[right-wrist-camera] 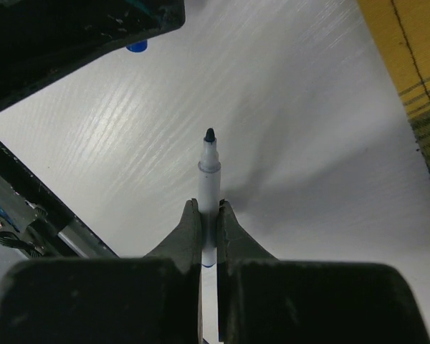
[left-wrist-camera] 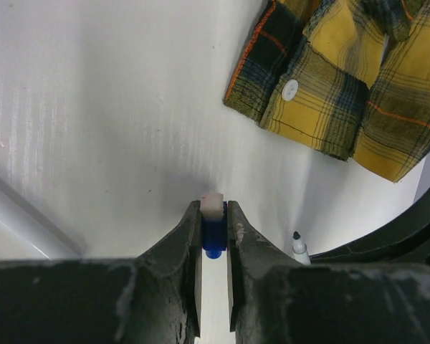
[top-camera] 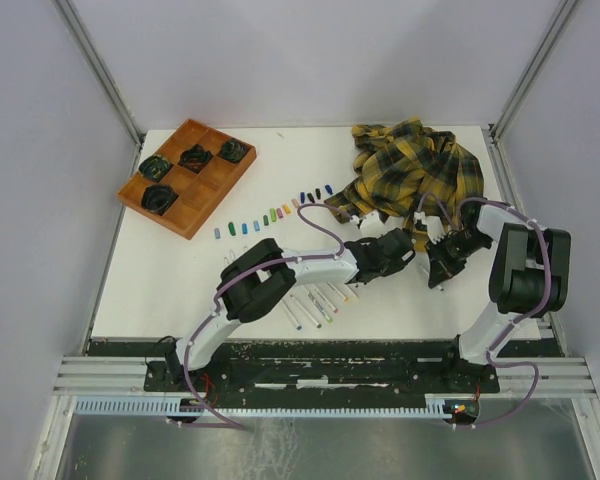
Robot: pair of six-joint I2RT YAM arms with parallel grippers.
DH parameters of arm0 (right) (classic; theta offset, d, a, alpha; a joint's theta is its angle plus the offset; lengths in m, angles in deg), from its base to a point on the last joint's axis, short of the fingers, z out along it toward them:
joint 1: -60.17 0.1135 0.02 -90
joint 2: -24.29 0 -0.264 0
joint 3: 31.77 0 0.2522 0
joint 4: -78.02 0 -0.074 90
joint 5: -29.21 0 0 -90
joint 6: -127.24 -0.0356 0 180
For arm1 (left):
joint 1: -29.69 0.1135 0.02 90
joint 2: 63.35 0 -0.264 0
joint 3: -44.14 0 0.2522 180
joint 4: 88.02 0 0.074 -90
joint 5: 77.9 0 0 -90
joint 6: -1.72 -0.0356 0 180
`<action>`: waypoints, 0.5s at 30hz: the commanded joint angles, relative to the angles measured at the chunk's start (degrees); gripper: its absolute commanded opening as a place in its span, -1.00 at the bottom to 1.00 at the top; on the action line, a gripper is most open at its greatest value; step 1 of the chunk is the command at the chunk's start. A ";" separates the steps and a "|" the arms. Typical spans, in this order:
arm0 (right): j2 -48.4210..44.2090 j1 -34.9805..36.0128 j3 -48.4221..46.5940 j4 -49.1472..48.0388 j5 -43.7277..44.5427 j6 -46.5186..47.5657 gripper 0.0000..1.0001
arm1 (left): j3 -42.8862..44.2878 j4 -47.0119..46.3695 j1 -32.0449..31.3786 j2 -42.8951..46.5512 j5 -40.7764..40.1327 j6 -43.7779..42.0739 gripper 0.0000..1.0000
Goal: Open the pen caps
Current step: Place the pen cap at the center of the board.
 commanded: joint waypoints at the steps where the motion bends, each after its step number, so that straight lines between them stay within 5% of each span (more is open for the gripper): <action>1: 1.76 0.14 -2.86 2.09 -1.46 1.16 -0.90 | 2.17 1.91 0.19 -1.06 -2.10 4.36 -0.69; 15: 5.11 0.89 -2.89 2.12 0.98 0.65 -0.59 | 2.24 1.01 0.71 -2.32 -0.26 5.23 -0.25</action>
